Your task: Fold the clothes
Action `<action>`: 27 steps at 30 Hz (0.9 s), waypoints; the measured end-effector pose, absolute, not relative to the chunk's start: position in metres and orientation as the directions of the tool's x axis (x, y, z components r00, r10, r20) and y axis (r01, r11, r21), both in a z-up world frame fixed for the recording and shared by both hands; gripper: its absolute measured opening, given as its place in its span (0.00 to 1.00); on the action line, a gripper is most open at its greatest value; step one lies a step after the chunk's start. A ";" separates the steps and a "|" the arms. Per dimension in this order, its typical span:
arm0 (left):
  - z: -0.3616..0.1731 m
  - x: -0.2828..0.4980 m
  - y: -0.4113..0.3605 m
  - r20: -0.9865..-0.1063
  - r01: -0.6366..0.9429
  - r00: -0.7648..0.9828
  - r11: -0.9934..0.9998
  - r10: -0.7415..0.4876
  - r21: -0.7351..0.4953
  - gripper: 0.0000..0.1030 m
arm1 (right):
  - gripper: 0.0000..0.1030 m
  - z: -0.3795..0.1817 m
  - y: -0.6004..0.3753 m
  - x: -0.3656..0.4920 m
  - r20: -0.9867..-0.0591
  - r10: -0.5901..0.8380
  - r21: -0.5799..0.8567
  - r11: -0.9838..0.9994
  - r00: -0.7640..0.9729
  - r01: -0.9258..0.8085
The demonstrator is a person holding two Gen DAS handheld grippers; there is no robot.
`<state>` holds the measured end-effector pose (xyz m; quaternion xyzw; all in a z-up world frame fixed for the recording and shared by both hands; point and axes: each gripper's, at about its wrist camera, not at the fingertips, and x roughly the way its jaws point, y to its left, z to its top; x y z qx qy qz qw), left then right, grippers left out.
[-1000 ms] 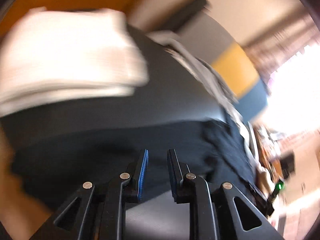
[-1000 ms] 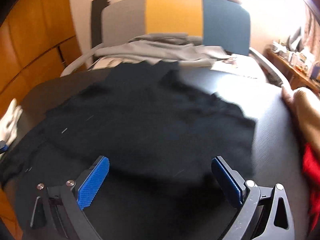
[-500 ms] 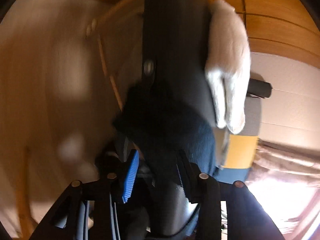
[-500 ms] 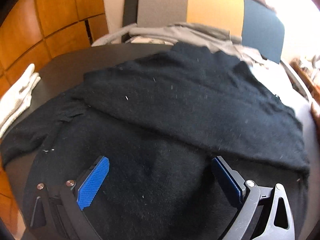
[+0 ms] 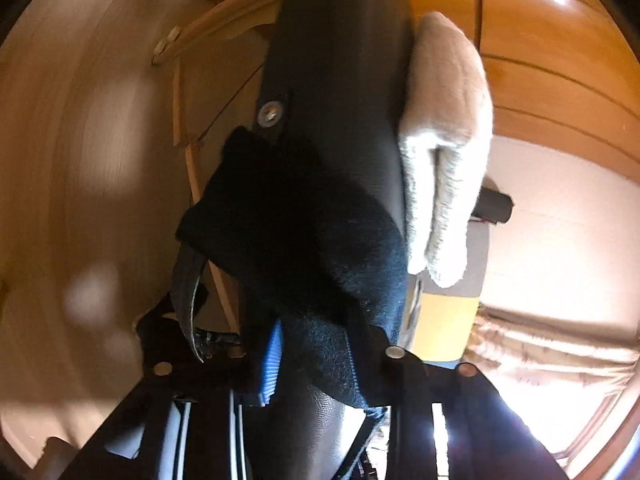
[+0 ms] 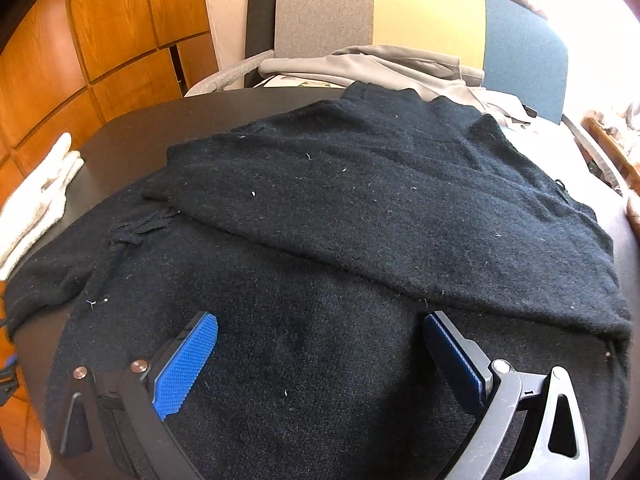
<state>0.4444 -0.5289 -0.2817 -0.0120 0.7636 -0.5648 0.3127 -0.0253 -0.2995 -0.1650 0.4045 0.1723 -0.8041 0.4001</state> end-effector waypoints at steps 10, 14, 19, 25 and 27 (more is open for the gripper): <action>-0.231 0.417 -0.528 -0.518 0.482 -0.758 0.195 -0.396 -0.854 0.05 | 1.00 -0.164 -0.298 -0.026 -0.789 -0.517 0.064 -0.607 -0.333 0.792; -0.185 0.389 -0.534 -0.467 0.493 -0.786 0.045 -0.404 -0.869 0.05 | 1.00 -0.145 -0.297 -0.025 -0.766 -0.532 0.034 -0.593 -0.360 0.804; -0.126 0.331 -0.542 -0.372 0.448 -0.857 -0.158 -0.356 -0.880 0.05 | 1.00 -0.125 -0.295 -0.053 -0.736 -0.494 -0.007 -0.678 -0.463 0.735; -0.081 0.235 -0.552 -0.308 0.372 -0.923 -0.333 -0.231 -0.866 0.05 | 1.00 -0.156 -0.291 -0.098 -0.790 -0.370 -0.011 -0.789 -0.489 0.615; -0.065 0.207 -0.549 -0.282 0.324 -0.945 -0.387 -0.164 -0.863 0.05 | 1.00 -0.156 -0.291 -0.098 -0.789 -0.362 -0.021 -0.790 -0.496 0.612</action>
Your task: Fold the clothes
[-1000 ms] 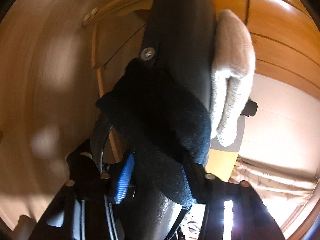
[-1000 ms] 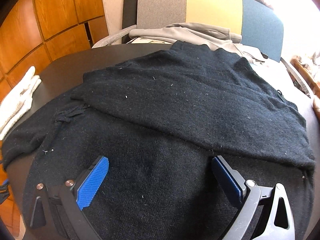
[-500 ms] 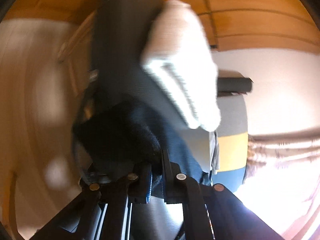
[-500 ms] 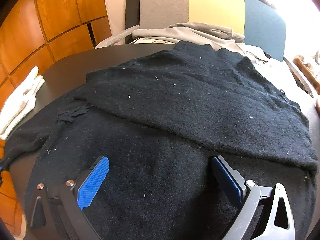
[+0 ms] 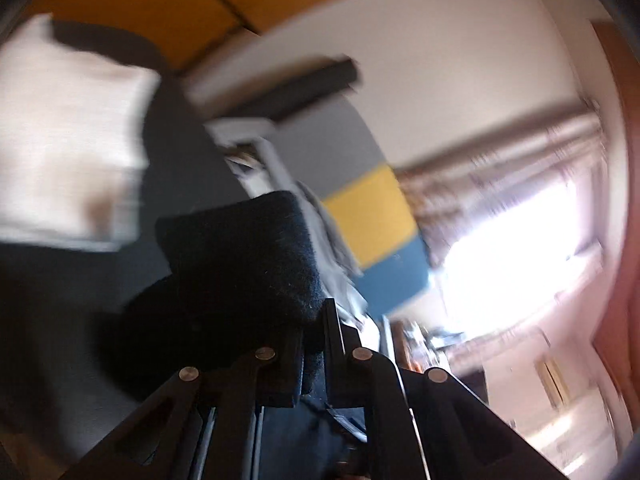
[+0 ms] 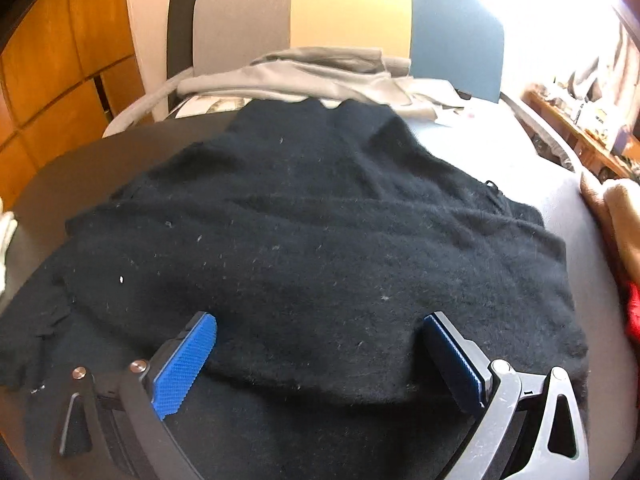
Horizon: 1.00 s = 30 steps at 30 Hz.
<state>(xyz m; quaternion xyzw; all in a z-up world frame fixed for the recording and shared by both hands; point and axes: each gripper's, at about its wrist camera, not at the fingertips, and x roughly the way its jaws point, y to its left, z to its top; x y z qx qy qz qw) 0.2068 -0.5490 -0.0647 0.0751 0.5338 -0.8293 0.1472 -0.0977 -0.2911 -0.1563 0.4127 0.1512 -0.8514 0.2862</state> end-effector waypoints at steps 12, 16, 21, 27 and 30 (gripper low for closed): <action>-0.033 0.026 -0.469 -0.303 0.159 -0.932 -0.527 0.198 -0.834 0.05 | 1.00 -0.158 -0.286 -0.098 -0.769 -0.405 0.016 -0.785 -0.495 0.619; -0.067 -0.023 -0.449 -0.402 0.201 -0.873 -0.549 0.275 -0.811 0.05 | 1.00 -0.158 -0.284 -0.099 -0.763 -0.423 0.037 -0.784 -0.489 0.620; -0.121 -0.069 -0.434 -0.551 0.285 -0.773 -0.605 0.314 -0.743 0.05 | 1.00 -0.159 -0.285 -0.100 -0.760 -0.429 0.044 -0.783 -0.487 0.621; -0.150 -0.089 -0.422 -0.675 0.335 -0.685 -0.704 0.276 -0.627 0.33 | 1.00 -0.158 -0.285 -0.099 -0.761 -0.424 0.038 -0.784 -0.491 0.620; -0.133 -0.066 -0.421 -0.646 0.321 -0.730 -0.721 0.226 -0.614 0.52 | 1.00 -0.158 -0.285 -0.099 -0.761 -0.422 0.034 -0.784 -0.492 0.620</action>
